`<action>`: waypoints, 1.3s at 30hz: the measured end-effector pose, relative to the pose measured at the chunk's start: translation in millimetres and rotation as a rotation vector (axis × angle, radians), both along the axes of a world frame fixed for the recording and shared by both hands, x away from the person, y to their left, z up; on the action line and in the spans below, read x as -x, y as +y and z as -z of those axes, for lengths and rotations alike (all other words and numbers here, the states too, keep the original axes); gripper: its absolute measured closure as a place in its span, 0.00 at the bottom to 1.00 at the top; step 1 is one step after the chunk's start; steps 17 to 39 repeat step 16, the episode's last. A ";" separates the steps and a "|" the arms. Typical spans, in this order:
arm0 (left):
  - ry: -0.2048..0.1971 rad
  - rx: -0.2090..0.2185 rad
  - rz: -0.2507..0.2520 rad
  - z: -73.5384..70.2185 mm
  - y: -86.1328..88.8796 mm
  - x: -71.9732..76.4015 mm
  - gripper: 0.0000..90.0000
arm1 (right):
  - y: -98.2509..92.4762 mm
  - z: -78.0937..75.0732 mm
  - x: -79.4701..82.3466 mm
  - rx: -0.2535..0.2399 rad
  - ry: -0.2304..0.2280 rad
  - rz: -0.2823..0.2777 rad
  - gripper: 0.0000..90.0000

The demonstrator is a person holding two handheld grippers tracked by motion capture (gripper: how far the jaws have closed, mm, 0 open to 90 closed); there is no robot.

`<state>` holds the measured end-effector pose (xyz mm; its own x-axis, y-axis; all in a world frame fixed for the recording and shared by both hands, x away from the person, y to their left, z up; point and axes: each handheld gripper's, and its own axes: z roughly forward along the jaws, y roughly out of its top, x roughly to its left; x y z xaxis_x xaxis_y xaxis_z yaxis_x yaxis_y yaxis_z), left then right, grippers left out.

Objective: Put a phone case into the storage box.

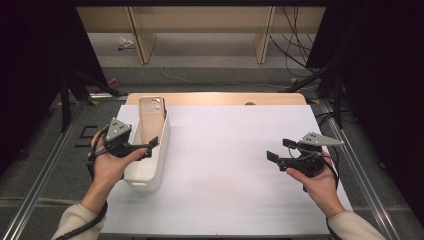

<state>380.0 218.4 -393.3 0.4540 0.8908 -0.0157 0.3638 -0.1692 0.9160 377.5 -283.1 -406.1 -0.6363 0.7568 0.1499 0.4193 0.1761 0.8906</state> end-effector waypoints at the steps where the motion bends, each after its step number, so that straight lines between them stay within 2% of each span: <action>1: -0.008 -0.002 0.012 0.8 -2.5 5.8 0.00 | -0.7 0.0 0.0 0.000 0.001 0.000 0.19; 3: -0.020 0.006 0.038 2.8 -6.8 16.7 0.00 | -1.3 -0.3 0.3 -0.004 0.000 0.001 0.19; 6: -0.043 -0.010 0.064 6.8 -11.6 30.0 0.00 | -1.1 -0.6 1.0 -0.004 -0.006 -0.006 0.19; 7: -0.045 -0.003 0.068 8.6 -12.7 33.3 0.00 | -0.7 -0.7 1.0 -0.004 -0.005 -0.008 0.19; 9: -0.038 0.006 0.084 12.4 -14.0 37.9 0.00 | 0.2 -0.8 1.1 -0.005 -0.004 -0.012 0.19; 13: -0.057 0.019 0.100 15.8 -15.4 43.8 0.00 | 2.0 -1.1 2.2 -0.002 -0.010 -0.028 0.18; 16: -0.064 0.019 0.112 17.1 -17.7 45.1 0.00 | 2.9 -0.4 2.1 -0.002 -0.006 -0.033 0.18; 39: -0.064 0.019 0.112 17.1 -17.7 45.1 0.00 | 2.9 -0.4 2.1 -0.002 -0.006 -0.033 0.18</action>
